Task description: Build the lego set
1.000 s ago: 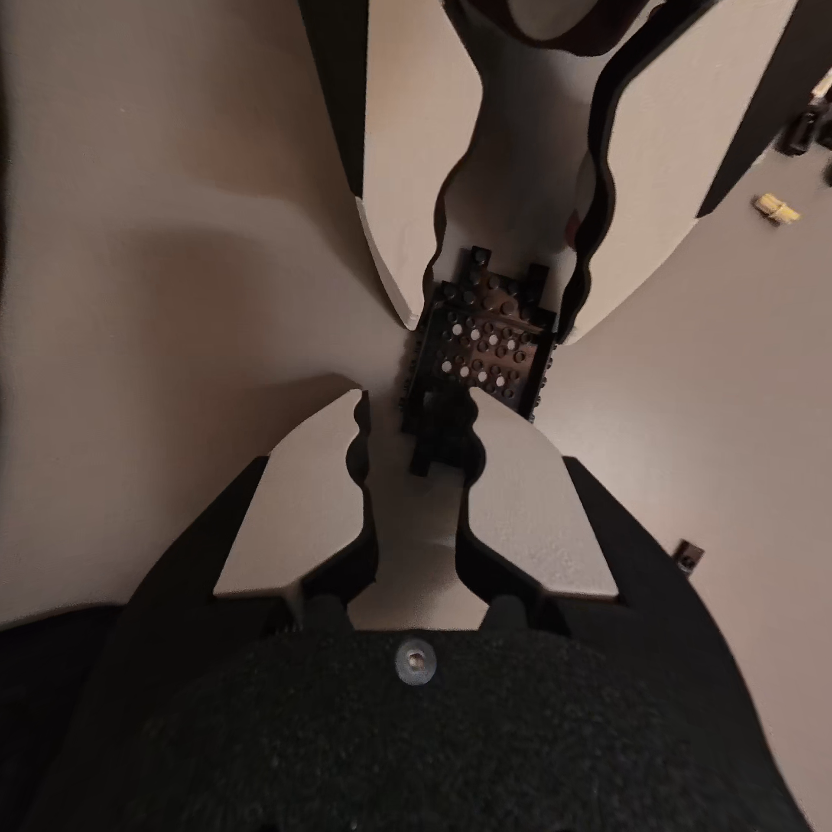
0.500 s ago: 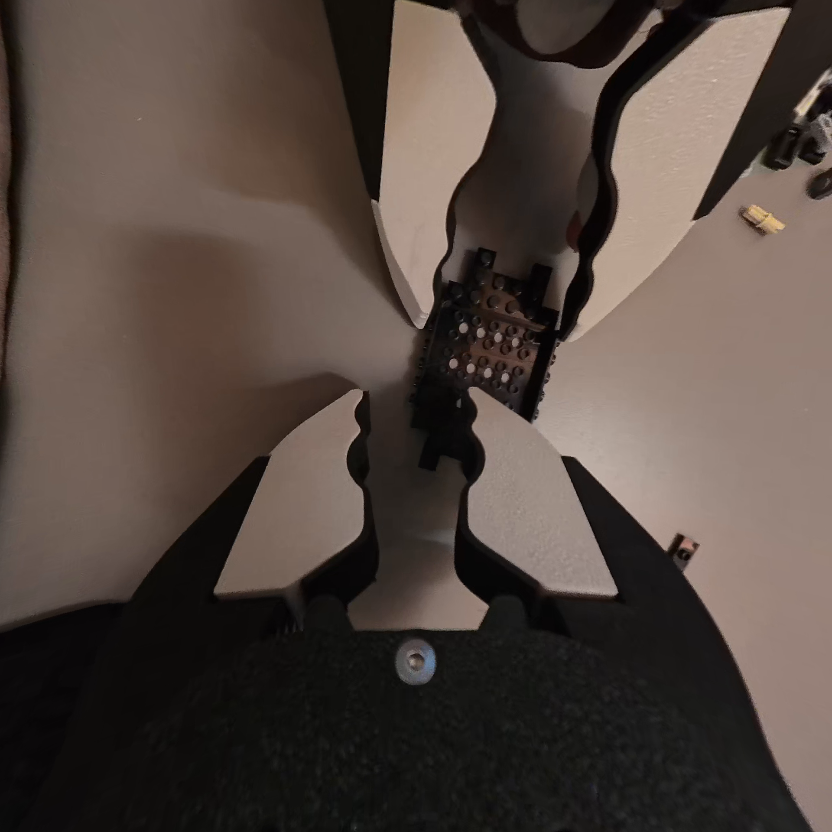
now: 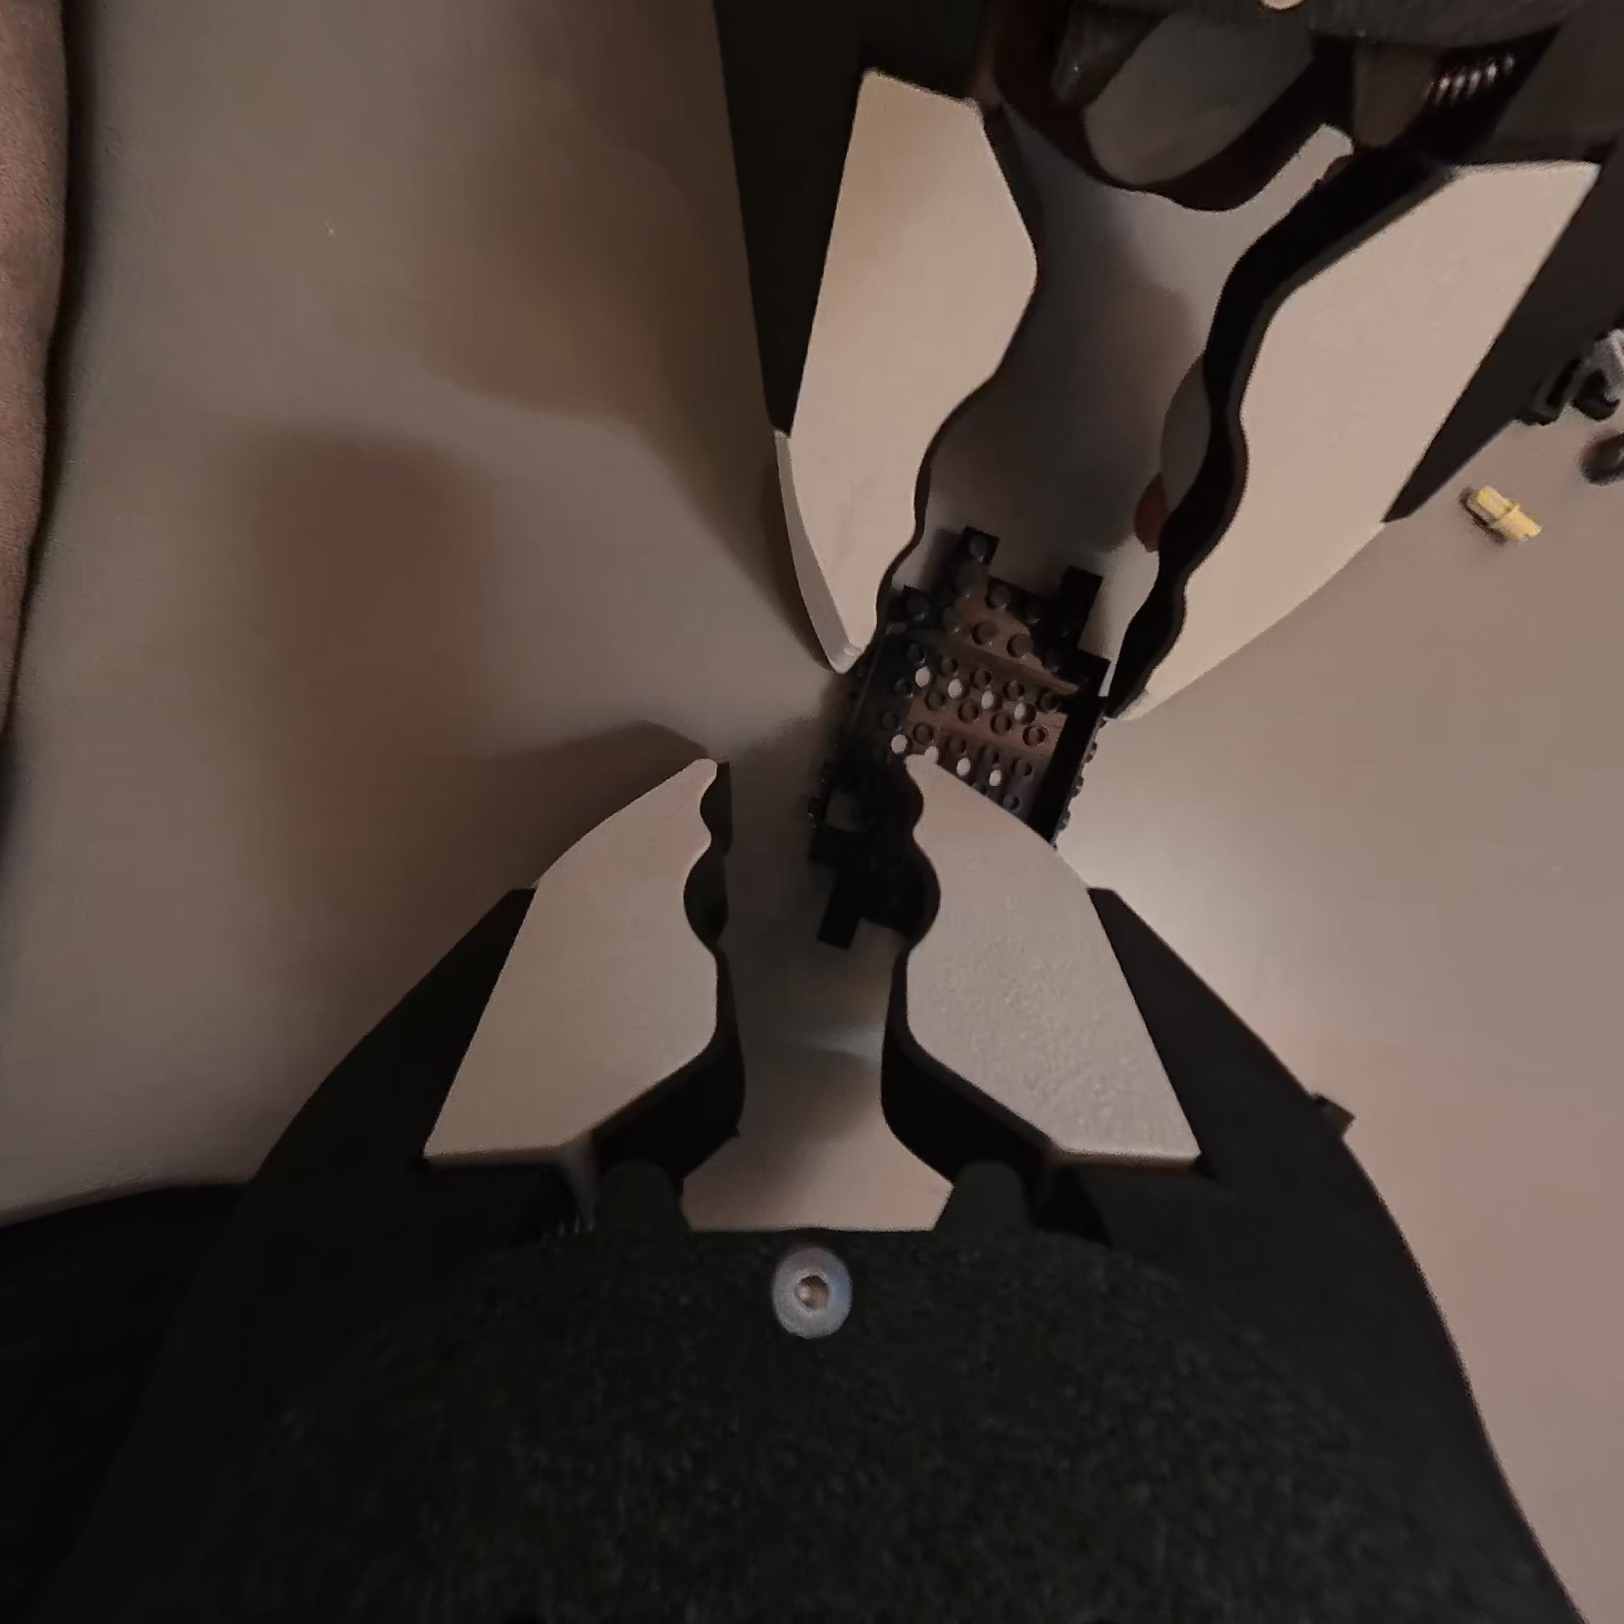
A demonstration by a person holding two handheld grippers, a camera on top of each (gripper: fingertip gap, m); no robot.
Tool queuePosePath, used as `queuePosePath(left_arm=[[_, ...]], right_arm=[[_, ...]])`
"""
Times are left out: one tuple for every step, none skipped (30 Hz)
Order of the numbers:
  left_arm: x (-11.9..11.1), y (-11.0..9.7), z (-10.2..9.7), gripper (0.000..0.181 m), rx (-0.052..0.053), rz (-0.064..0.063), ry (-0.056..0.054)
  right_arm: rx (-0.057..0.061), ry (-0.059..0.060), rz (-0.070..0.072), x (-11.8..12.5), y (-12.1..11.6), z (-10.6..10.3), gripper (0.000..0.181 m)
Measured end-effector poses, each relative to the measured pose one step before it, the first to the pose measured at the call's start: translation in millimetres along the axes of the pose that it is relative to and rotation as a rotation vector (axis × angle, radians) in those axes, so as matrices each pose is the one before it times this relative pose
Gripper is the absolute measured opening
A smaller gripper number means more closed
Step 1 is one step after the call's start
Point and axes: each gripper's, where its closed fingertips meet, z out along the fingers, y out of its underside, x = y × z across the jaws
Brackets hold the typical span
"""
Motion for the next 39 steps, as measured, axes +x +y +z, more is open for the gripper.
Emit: queuePosePath(left_arm=[[-0.04,0.10,-0.32,0.056,-0.0006,-0.0001,-0.0006],[-0.08,0.17,-0.25,0.056,-0.0005,-0.0003,-0.0004],[-0.26,0.27,-0.30,0.056,-0.0011,-0.0002,-0.0010],[-0.29,0.24,-0.15,0.056,-0.0009,0.0000,-0.0010],[-0.16,0.27,-0.19,0.056,-0.0006,0.0000,-0.0002],[-0.14,0.02,-0.14,0.056,0.0003,-0.0003,0.0002],[0.07,-0.03,-0.12,0.056,0.0005,-0.0004,0.0010],[0.02,0.00,0.00,0.056,0.0002,-0.0003,0.0007],[0.11,-0.23,0.04,0.056,0.0005,0.0000,0.0004],[0.29,-0.09,0.07,0.056,-0.0002,0.0003,0.0011],[0.28,0.01,0.12,0.056,-0.0007,0.0007,0.0004],[0.33,0.06,0.07,0.056,-0.0005,0.0008,0.0007],[0.24,0.13,-0.08,0.056,-0.0016,0.0011,0.0002],[-0.02,0.19,-0.11,0.056,-0.0020,0.0018,-0.0014],[-0.07,0.14,-0.22,0.056,-0.0012,0.0003,-0.0013],[0.01,0.14,-0.23,0.056,-0.0002,-0.0008,0.0000],[-0.03,0.04,-0.15,0.056,0.0000,-0.0007,0.0000],[0.11,0.20,0.00,0.056,-0.0013,0.0006,0.0004],[0.32,0.12,0.04,0.056,-0.0008,0.0008,0.0013],[0.12,0.02,0.12,0.056,-0.0004,0.0002,0.0005],[0.02,0.04,0.11,0.056,-0.0004,0.0000,0.0003],[0.09,0.09,0.04,0.056,0.0004,0.0000,0.0004],[0.13,0.06,-0.06,0.056,0.0001,-0.0003,0.0007],[0.10,0.08,0.07,0.056,-0.0003,0.0001,0.0000],[0.02,0.02,-0.04,0.056,0.0002,0.0004,-0.0006],[0.05,-0.03,0.15,0.056,0.0000,0.0002,-0.0001],[0.08,-0.03,0.01,0.056,0.0000,0.0005,0.0001],[-0.01,-0.02,0.14,0.056,-0.0001,0.0007,-0.0003],[-0.12,-0.14,0.23,0.056,0.0003,0.0009,-0.0008],[0.03,-0.21,0.15,0.056,0.0001,0.0005,-0.0006],[0.23,-0.18,0.11,0.056,0.0001,0.0009,-0.0005],[0.16,0.00,-0.01,0.056,-0.0006,0.0008,-0.0006],[0.13,-0.06,0.02,0.056,-0.0003,0.0012,-0.0013],[0.09,-0.11,-0.09,0.056,0.0001,0.0013,-0.0016],[-0.02,-0.07,-0.08,0.056,-0.0002,-0.0002,-0.0009],[0.13,0.04,-0.02,0.056,-0.0003,-0.0004,0.0008],[0.30,0.00,0.00,0.056,0.0000,-0.0006,0.0020],[-0.05,0.20,0.11,0.056,-0.0006,-0.0002,-0.0007],[-0.27,0.15,0.04,0.056,-0.0004,0.0009,-0.0009]], right_arm=[[0.0000,-0.0043,-0.0062,-0.82,-0.28,1.04,0.034],[-0.0075,-0.0056,-0.0031,-0.90,1.14,0.95,0.034],[-0.0098,-0.0066,-0.0022,-1.18,1.66,0.77,0.034],[-0.0059,-0.0054,-0.0017,-1.10,1.35,0.38,0.033],[-0.0024,-0.0038,0.0008,-0.85,0.83,0.34,0.033],[-0.0032,-0.0038,0.0037,-0.75,1.05,0.34,0.033],[0.0015,-0.0003,0.0041,-0.31,0.34,0.28,0.032],[0.0024,-0.0017,0.0037,-0.34,0.04,-0.24,0.032],[0.0000,-0.0007,0.0032,-0.21,0.08,-0.04,0.032],[-0.0013,-0.0011,0.0004,-0.37,0.04,-0.14,0.032],[-0.0015,-0.0010,0.0005,-0.18,-0.03,-0.10,0.031],[-0.0012,-0.0036,0.0019,-0.52,-0.08,-0.08,0.031],[0.0004,-0.0059,0.0039,-0.55,-0.31,-0.18,0.031],[0.0017,-0.0017,0.0040,0.21,-0.09,-0.40,0.031],[-0.0002,0.0037,0.0024,1.06,0.31,-0.85,0.031],[-0.0027,0.0053,0.0012,1.26,0.84,-0.90,0.032],[0.0045,0.0071,0.0022,1.57,-0.07,-1.19,0.032],[0.0080,0.0059,0.0037,1.31,-0.78,-1.15,0.032],[0.0082,0.0027,0.0026,0.65,-0.96,-0.83,0.032],[0.0085,0.0006,0.0029,0.34,-1.19,-0.94,0.032],[0.0050,0.0033,0.0038,0.76,-0.53,-1.19,0.032],[0.0053,0.0076,0.0033,1.71,-0.19,-1.62,0.032],[0.0068,0.0071,0.0055,1.88,-0.09,-1.91,0.032],[0.0077,0.0064,0.0089,1.82,0.05,-2.11,0.032],[0.0127,0.0060,0.0106,1.61,-0.48,-2.08,0.032],[0.0141,0.0085,0.0122,1.84,-0.65,-1.68,0.032],[0.0065,0.0083,0.0100,1.63,0.24,-0.66,0.032],[-0.0020,0.0097,0.0033,1.40,1.36,0.58,0.033],[-0.0101,0.0052,-0.0005,0.54,2.09,1.61,0.034],[-0.0153,-0.0046,0.0007,-0.87,2.64,2.24,0.035],[-0.0128,-0.0082,0.0013,-1.40,1.96,2.49,0.036],[-0.0044,-0.0102,-0.0023,-1.94,0.50,2.13,0.036],[-0.0024,-0.0079,-0.0027,-1.70,-0.14,1.80,0.036],[-0.0067,-0.0073,-0.0041,-1.41,0.21,1.39,0.036],[-0.0051,-0.0058,-0.0084,-1.48,-0.09,0.97,0.036],[-0.0041,-0.0013,-0.0084,-0.75,-0.23,0.70,0.037],[-0.0049,0.0003,-0.0073,-0.37,-0.04,0.25,0.036],[-0.0014,-0.0048,-0.0062,-1.16,-0.48,-0.09,0.036],[0.0004,-0.0060,-0.0027,-1.36,-0.73,0.05,0.036]])
